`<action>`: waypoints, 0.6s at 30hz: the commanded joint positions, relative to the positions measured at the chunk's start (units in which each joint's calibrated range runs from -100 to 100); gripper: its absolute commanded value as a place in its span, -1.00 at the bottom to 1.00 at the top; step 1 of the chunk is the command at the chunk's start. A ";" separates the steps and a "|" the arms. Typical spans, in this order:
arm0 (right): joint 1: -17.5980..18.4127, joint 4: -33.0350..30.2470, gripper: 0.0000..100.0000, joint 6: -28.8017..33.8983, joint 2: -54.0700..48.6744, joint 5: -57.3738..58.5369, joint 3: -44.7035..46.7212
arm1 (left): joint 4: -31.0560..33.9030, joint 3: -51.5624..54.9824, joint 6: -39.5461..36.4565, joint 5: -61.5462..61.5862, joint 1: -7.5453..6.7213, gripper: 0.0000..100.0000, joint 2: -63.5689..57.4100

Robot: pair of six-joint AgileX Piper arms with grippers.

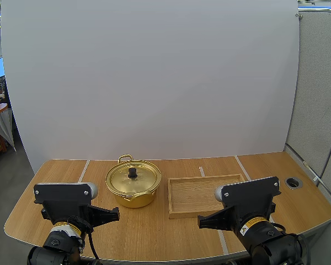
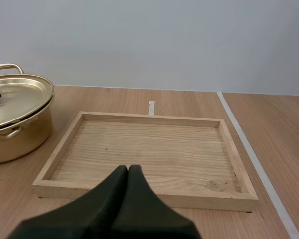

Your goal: Open the pot, put the pineapple inside, and close it

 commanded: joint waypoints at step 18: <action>-0.24 -0.01 -1.00 -0.39 -0.40 -0.01 0.00 | 0.18 0.00 -0.54 -1.46 -0.06 -1.00 -0.18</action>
